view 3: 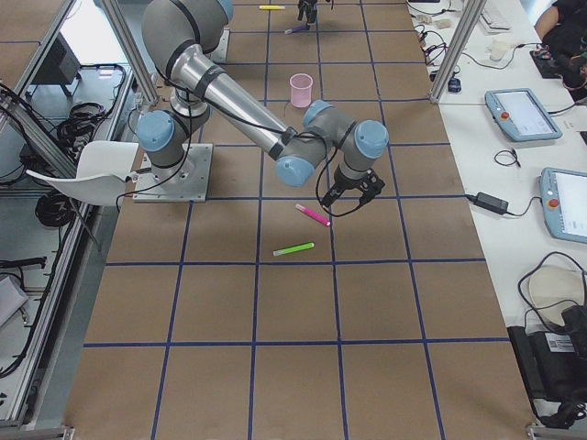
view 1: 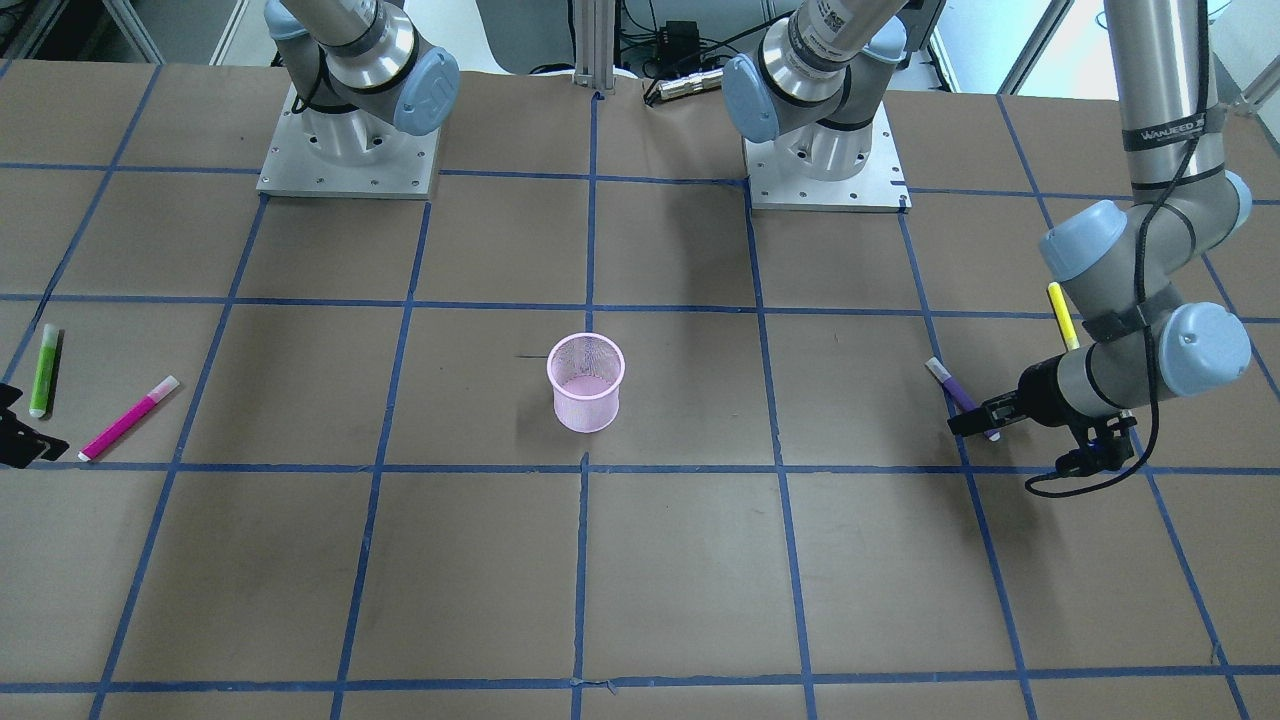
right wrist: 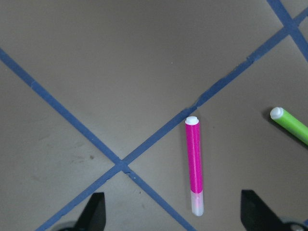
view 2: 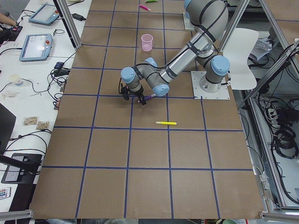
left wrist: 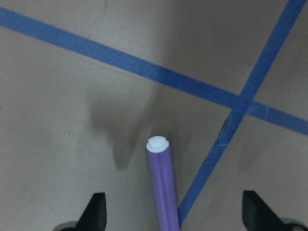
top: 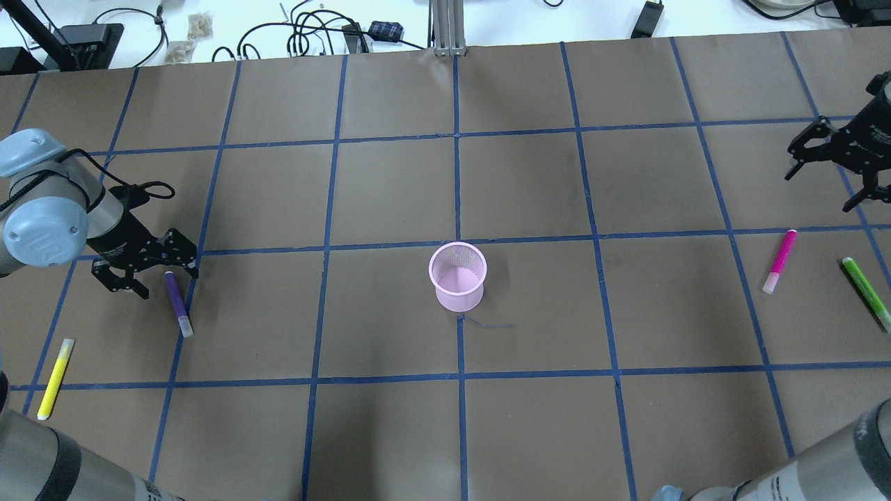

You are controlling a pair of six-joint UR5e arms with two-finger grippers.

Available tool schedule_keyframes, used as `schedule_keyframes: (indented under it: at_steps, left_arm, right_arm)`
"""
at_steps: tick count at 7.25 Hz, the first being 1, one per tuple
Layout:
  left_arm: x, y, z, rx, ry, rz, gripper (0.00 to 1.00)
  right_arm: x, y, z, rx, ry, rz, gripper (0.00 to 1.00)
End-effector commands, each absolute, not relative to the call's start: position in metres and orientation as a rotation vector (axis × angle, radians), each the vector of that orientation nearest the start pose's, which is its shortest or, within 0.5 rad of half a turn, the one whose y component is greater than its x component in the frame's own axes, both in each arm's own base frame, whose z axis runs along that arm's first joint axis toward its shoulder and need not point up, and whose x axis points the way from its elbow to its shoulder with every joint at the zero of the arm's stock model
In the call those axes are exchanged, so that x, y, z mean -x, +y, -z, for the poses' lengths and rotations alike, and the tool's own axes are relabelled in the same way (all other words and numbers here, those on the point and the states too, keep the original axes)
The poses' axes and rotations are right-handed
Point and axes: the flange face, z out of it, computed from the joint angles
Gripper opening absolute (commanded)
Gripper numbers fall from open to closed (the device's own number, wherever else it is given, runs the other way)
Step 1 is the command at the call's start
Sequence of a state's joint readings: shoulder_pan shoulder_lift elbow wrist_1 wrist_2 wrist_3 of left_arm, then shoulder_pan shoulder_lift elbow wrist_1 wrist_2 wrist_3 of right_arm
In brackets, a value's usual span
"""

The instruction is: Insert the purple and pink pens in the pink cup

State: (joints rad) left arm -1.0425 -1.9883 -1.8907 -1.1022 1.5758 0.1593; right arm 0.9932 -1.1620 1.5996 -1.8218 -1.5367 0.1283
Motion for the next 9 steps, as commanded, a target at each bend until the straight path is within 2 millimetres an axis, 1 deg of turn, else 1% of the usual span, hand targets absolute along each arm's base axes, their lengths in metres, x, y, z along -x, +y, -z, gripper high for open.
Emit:
schedule_keyframes:
  at_steps: [1,2,3,4,5,6,7,8,9]
  left_arm:
    - [-0.155,-0.529,-0.158,0.583,3.142,-0.399,0.83]
    - [-0.155,-0.529,-0.163,0.596,3.141,-0.387,0.83]
    - [-0.154,-0.528,-0.162,0.612,3.142,-0.395,0.78]
    - [-0.153,-0.527,-0.16,0.61,3.144,-0.407,0.72]
    - [-0.153,-0.526,-0.16,0.593,3.141,-0.412,0.51]
    - [-0.153,-0.526,-0.159,0.577,3.142,-0.415,0.19]
    - [-0.153,-0.526,-0.164,0.586,3.143,-0.397,0.03]
    - [-0.153,-0.526,-0.164,0.588,3.142,-0.397,0.0]
    - [-0.153,-0.527,-0.167,0.589,3.142,-0.384,0.0]
  right_arm:
    - [0.221,-0.572,-0.223,-1.006,2.896,-0.192,1.0]
    - [0.221,-0.572,-0.212,-1.009,2.902,-0.162,1.0]
    - [0.223,-0.573,-0.191,-1.029,2.877,-0.213,1.0]
    - [0.224,-0.574,-0.183,-1.081,2.853,-0.23,1.0]
    - [0.223,-0.573,-0.179,-1.092,2.848,-0.245,0.99]
    - [0.223,-0.573,-0.18,-1.097,2.847,-0.243,0.9]
    - [0.223,-0.572,-0.18,-1.095,2.851,-0.247,0.79]
    - [0.222,-0.571,-0.178,-1.095,2.852,-0.262,0.75]
    - [0.222,-0.571,-0.178,-1.095,2.852,-0.265,0.64]
